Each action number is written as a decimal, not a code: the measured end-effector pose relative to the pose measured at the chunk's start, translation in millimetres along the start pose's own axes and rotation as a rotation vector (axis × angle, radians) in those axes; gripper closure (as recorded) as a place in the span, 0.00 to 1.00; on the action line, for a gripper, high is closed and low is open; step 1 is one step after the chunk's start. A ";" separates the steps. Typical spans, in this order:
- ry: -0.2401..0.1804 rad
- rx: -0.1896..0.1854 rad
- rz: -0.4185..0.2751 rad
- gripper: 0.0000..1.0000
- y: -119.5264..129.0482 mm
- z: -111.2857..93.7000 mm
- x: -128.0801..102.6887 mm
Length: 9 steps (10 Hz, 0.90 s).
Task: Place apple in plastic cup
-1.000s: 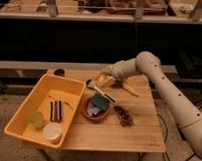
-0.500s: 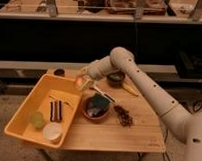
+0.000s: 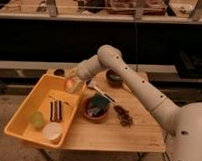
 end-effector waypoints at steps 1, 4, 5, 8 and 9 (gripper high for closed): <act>0.001 0.001 0.001 1.00 -0.1 -0.8 0.7; -0.032 -0.009 -0.045 1.00 3.1 1.5 -15.4; -0.054 -0.020 -0.074 1.00 6.5 4.8 -29.4; -0.128 -0.083 -0.178 1.00 16.1 41.6 -95.0; -0.153 -0.123 -0.210 1.00 20.6 64.7 -119.1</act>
